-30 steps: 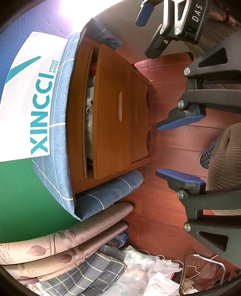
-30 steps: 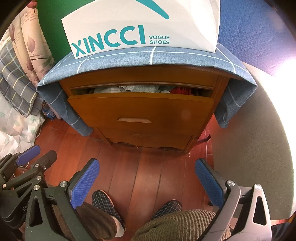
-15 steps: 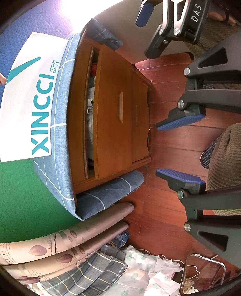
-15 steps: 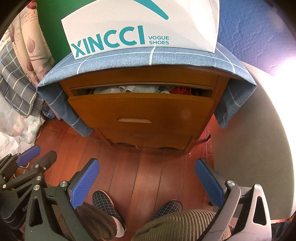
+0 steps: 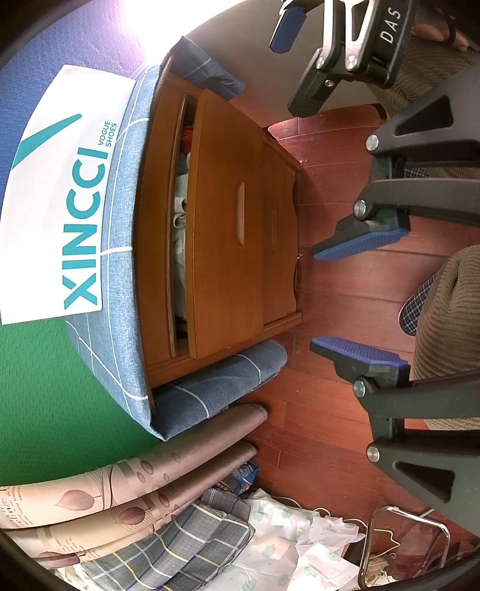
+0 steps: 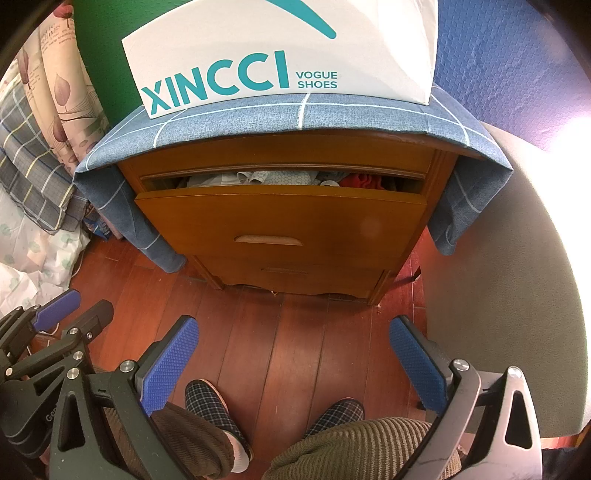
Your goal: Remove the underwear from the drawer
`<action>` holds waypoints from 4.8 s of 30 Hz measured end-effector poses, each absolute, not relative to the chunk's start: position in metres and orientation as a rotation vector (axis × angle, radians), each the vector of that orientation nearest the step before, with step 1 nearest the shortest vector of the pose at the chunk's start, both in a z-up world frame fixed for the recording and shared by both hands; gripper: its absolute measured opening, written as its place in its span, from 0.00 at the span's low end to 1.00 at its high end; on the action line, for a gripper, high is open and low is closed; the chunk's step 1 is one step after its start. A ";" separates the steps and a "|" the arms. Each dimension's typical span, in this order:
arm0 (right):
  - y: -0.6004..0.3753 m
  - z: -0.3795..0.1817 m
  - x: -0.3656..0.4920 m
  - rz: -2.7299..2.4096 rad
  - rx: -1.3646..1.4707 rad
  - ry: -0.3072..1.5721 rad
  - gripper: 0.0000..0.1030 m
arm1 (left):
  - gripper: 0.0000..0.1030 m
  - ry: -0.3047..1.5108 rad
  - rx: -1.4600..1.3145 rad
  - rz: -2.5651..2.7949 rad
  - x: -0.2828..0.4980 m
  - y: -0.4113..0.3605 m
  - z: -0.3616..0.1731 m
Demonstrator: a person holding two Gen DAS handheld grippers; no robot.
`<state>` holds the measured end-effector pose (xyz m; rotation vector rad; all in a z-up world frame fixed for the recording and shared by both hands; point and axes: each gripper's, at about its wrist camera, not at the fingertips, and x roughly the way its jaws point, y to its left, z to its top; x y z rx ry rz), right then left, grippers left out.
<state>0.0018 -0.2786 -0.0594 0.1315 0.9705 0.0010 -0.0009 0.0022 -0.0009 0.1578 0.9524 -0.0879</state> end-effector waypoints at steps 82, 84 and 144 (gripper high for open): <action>-0.361 -0.058 0.019 0.043 0.242 1.056 0.99 | 0.74 1.078 -0.949 -0.114 0.169 0.015 -0.101; -0.361 -0.059 0.019 0.048 0.245 1.060 0.99 | 0.76 1.063 -0.947 -0.118 0.172 0.015 -0.104; -0.357 -0.055 0.025 0.031 0.249 1.089 0.99 | 0.99 1.397 -0.396 -0.059 0.092 0.012 -0.096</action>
